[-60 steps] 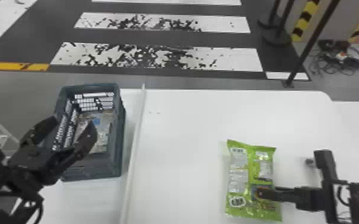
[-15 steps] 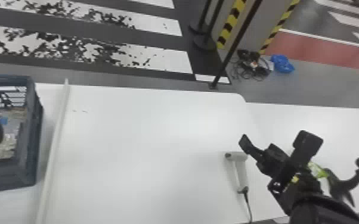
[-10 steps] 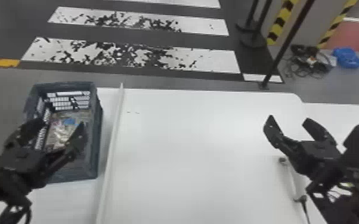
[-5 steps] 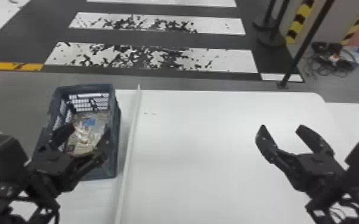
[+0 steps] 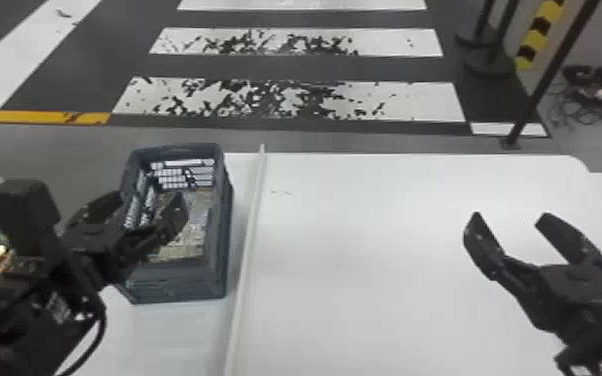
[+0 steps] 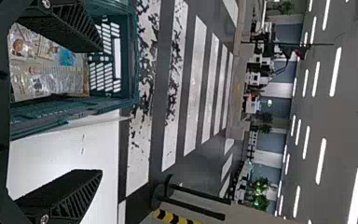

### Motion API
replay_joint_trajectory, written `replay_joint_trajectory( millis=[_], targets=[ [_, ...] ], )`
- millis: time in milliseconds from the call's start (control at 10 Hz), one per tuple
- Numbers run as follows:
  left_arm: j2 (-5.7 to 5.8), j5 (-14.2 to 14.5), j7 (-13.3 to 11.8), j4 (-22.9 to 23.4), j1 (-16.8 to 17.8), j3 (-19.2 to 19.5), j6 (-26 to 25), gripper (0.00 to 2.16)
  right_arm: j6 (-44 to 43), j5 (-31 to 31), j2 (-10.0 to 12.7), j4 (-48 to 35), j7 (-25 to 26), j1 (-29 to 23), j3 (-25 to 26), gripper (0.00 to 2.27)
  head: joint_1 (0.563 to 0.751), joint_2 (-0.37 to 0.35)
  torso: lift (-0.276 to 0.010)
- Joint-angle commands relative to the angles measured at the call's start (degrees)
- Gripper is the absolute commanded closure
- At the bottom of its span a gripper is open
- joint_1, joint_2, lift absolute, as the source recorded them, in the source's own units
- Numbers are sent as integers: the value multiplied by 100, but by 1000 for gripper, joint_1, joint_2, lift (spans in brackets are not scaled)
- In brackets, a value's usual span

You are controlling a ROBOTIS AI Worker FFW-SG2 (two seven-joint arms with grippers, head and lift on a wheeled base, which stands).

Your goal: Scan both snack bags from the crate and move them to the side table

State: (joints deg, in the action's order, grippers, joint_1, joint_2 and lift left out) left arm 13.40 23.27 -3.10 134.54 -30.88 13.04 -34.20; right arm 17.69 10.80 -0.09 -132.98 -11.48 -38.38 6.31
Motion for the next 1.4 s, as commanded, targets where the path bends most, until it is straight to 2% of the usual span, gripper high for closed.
replay_joint_trajectory(
  millis=[0,200,400,600,700,900,1300],
  targets=[
    [-206,2,81,-227,495,58,-321,70,2,-43,14,0,-12,-12,-7,63,695,85,-29],
    [-241,-51,336,-851,1013,-56,-338,87,37,-52,14,9,-109,-38,37,66,695,109,-29],
    [-233,-68,485,-1352,1549,-188,-409,87,125,-113,14,26,-162,-12,45,70,695,119,-29],
    [-224,-104,547,-2002,2103,-285,-461,90,284,-184,14,202,-311,94,45,70,695,125,-29],
    [-215,-139,547,-2336,2384,-364,-707,90,301,-184,14,334,-425,138,45,70,695,126,-29],
    [-206,-411,617,-2688,2622,-539,-725,140,336,-193,14,510,-469,234,45,80,695,126,-29],
    [-180,-605,714,-3145,2710,-539,-743,151,389,-166,14,756,-566,463,-42,80,695,150,-29]
  ],
)
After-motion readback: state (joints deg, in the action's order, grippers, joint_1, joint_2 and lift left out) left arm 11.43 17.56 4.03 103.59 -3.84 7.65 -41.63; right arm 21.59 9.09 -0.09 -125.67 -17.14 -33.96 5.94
